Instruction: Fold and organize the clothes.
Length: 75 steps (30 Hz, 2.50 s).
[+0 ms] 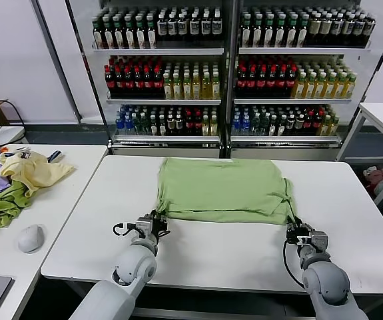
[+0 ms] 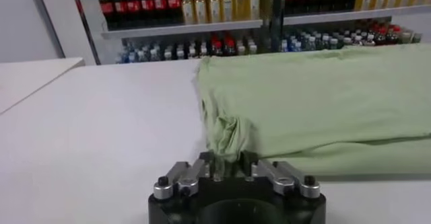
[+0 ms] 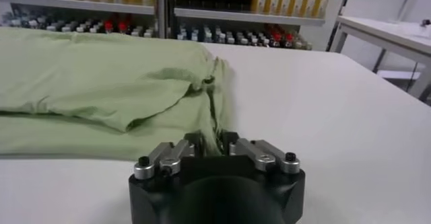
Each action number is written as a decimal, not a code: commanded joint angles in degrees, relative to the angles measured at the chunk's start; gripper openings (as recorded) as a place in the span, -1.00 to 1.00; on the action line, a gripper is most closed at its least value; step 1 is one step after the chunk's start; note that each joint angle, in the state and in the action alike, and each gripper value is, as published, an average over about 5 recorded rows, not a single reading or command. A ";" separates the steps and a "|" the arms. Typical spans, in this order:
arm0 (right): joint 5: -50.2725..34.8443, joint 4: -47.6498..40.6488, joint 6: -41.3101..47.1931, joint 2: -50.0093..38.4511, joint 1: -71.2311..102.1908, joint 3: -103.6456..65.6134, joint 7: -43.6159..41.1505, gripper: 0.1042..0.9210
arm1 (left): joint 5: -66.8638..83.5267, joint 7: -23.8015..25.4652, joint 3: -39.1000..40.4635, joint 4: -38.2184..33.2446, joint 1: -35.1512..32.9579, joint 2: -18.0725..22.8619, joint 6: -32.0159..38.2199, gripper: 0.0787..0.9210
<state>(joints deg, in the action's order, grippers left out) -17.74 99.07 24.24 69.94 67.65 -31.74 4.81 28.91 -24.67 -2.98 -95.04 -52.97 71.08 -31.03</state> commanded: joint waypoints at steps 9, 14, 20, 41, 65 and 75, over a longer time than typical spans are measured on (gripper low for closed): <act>0.41 10.66 -5.36 -0.97 11.19 -3.80 -3.28 -0.96 | 1.40 -0.11 -2.82 -10.18 -7.95 -0.77 -0.62 -0.96; 1.68 18.95 -5.81 -0.93 20.79 -5.68 -3.14 -0.96 | 0.40 0.06 -4.38 -15.71 -13.63 -1.47 -0.75 -0.96; 4.52 24.26 -6.68 1.24 28.62 -6.92 -2.58 -0.96 | -4.13 1.65 -6.77 -22.07 -22.14 -1.62 -0.73 -0.96; 7.34 31.86 -7.08 2.83 31.09 -7.07 1.38 -0.52 | -7.80 2.84 -15.77 -32.13 -31.97 -3.25 -2.05 -0.59; -6.76 -16.41 3.65 -2.77 -28.84 15.27 4.94 0.76 | 2.02 -0.55 -2.15 -1.49 7.80 -2.33 0.04 0.76; -2.92 -36.69 3.67 2.16 -42.17 18.33 4.60 0.76 | 0.87 -0.23 2.14 16.94 19.80 2.77 0.52 0.77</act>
<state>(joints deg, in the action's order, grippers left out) -21.07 82.90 26.90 69.77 41.68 -17.89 9.24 29.15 -24.82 -5.42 -95.99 -47.26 70.25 -30.63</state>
